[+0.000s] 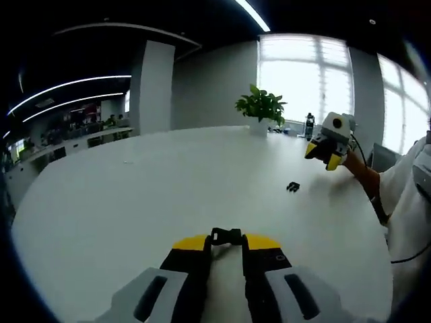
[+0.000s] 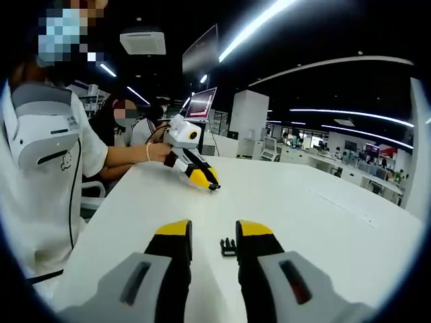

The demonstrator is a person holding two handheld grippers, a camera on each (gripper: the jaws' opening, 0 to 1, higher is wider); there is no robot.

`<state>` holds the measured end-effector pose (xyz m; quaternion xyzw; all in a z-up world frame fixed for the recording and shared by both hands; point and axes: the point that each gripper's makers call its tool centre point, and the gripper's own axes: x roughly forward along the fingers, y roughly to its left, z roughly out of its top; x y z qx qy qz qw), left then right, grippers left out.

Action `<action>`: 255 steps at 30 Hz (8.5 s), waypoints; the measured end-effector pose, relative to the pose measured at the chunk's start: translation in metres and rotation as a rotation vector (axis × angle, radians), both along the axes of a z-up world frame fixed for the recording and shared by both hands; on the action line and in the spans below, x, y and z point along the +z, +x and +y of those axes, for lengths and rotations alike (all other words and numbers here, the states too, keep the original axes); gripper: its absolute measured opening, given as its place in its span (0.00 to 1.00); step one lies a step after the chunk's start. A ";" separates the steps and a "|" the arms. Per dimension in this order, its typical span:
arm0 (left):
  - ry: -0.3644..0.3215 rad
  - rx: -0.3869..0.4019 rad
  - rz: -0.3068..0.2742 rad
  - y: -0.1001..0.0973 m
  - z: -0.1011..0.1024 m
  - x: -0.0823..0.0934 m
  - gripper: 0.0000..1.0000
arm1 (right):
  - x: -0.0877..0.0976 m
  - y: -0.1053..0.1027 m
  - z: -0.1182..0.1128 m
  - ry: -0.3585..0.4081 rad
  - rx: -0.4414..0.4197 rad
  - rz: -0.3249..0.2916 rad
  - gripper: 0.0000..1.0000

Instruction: Snap the two parts of the plastic buckle together until the buckle closes and remains connected.

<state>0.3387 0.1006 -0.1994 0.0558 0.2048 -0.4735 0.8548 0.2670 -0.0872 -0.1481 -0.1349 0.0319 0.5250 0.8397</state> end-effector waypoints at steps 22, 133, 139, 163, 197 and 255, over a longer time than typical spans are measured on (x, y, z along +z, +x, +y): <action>0.009 0.255 -0.012 -0.022 0.022 0.009 0.17 | -0.007 -0.008 -0.008 -0.010 -0.024 0.017 0.24; 0.023 -0.076 -0.150 -0.011 0.029 0.042 0.25 | -0.013 -0.016 -0.010 -0.009 -0.024 0.055 0.23; 0.052 -0.153 -0.144 -0.010 0.031 0.032 0.24 | -0.013 -0.015 -0.010 -0.014 -0.023 0.055 0.23; 0.069 -0.402 -0.061 -0.013 0.024 0.001 0.41 | -0.014 -0.015 -0.015 -0.012 -0.035 0.059 0.23; 0.045 -0.394 -0.011 -0.011 0.026 -0.004 0.12 | -0.017 -0.005 -0.013 -0.025 -0.024 0.067 0.23; 0.014 -0.526 -0.015 -0.051 -0.073 0.000 0.12 | -0.051 0.030 0.005 -0.116 -0.006 0.168 0.23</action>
